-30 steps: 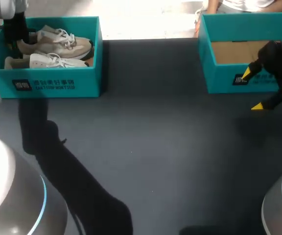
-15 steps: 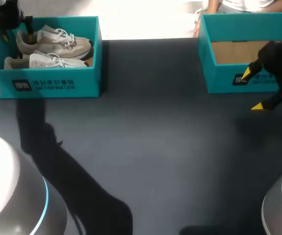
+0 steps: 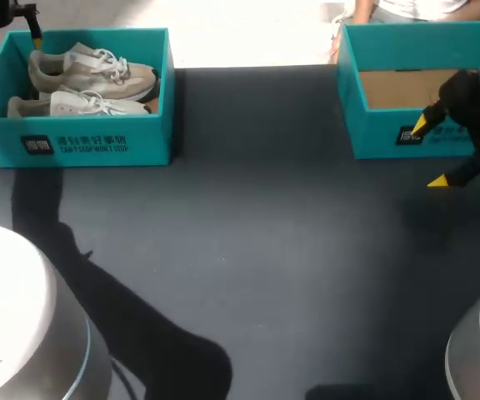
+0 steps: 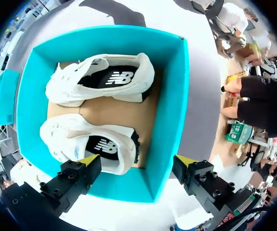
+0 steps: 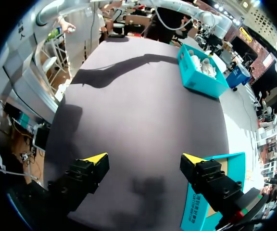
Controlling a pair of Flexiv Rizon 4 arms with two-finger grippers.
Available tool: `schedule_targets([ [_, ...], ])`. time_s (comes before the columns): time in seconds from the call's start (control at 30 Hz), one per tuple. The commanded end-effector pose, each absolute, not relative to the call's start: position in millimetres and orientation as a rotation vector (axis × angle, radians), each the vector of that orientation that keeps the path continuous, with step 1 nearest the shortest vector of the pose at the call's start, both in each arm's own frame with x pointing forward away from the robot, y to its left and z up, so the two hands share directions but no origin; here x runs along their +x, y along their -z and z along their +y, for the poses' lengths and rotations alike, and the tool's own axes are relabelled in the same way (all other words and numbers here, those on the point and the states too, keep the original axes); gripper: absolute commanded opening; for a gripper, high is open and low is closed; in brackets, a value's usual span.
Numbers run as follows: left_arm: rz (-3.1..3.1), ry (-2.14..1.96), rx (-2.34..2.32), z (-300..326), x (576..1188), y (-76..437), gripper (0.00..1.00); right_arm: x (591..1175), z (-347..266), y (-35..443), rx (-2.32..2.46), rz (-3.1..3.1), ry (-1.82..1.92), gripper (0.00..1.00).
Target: Take the shoe out of the shoebox, open the shoe tongue, remove and reinsert the insole, then place the shoe into the shoebox
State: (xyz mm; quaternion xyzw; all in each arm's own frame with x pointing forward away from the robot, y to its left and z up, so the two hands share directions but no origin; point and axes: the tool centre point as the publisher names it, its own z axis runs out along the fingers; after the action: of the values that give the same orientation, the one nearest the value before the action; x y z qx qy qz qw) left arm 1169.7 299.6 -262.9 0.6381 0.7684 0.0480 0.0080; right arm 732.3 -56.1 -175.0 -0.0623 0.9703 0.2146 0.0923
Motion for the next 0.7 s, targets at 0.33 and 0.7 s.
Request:
schedule_targets([
  [0.33, 2.449, -0.254, 1.933, 275.7, 1093.2, 237.3, 1.00, 733.8, -55.0, 175.4, -0.185, 2.885, -0.633, 1.00],
  [0.7, 2.456, -0.247, 1.948, 274.2, 1089.1, 238.2, 1.00, 733.8, -55.0, 175.4, -0.185, 2.885, -0.633, 1.00],
])
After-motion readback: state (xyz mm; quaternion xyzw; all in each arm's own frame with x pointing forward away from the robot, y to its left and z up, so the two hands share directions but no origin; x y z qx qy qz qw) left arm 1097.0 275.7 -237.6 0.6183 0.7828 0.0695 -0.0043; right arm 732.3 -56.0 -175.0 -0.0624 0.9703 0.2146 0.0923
